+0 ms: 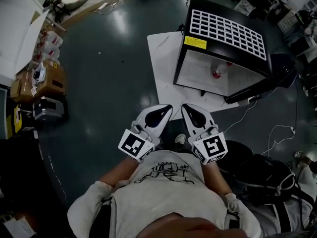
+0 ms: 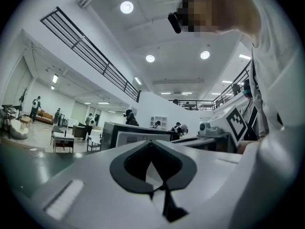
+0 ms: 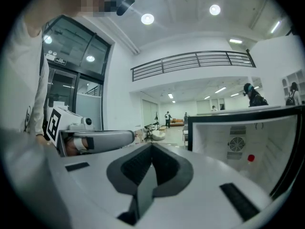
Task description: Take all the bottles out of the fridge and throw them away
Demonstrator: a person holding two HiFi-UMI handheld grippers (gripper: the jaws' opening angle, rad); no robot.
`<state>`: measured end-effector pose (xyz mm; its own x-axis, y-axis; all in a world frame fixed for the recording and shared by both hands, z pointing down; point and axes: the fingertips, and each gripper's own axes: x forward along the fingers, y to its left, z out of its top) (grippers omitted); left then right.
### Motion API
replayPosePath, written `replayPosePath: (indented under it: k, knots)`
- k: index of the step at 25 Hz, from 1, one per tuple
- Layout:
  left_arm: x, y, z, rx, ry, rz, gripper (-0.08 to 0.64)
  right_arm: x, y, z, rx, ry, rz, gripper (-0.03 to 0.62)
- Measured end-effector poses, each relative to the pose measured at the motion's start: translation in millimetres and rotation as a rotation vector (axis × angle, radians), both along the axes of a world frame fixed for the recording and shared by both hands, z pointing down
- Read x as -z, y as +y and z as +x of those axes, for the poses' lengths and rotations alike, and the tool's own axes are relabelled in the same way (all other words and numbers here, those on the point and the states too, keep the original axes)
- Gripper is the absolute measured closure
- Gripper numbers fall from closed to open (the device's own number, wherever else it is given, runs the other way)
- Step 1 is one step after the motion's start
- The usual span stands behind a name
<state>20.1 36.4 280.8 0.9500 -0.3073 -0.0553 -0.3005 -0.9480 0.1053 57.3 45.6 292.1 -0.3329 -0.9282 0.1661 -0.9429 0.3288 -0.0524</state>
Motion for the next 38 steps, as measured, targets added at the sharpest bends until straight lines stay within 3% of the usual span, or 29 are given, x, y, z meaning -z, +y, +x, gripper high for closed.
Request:
replayPosePath:
  k: [17,38]
  knots:
    - [7,40,100,-0.175,0.006,-0.023,0.552,5,47,100,-0.172,-0.006,0.015,0.583]
    - [-1,53,183,-0.181,-0.007,0.000,0.552,-3,63,184,-0.209,-0.004,0.005,0.581]
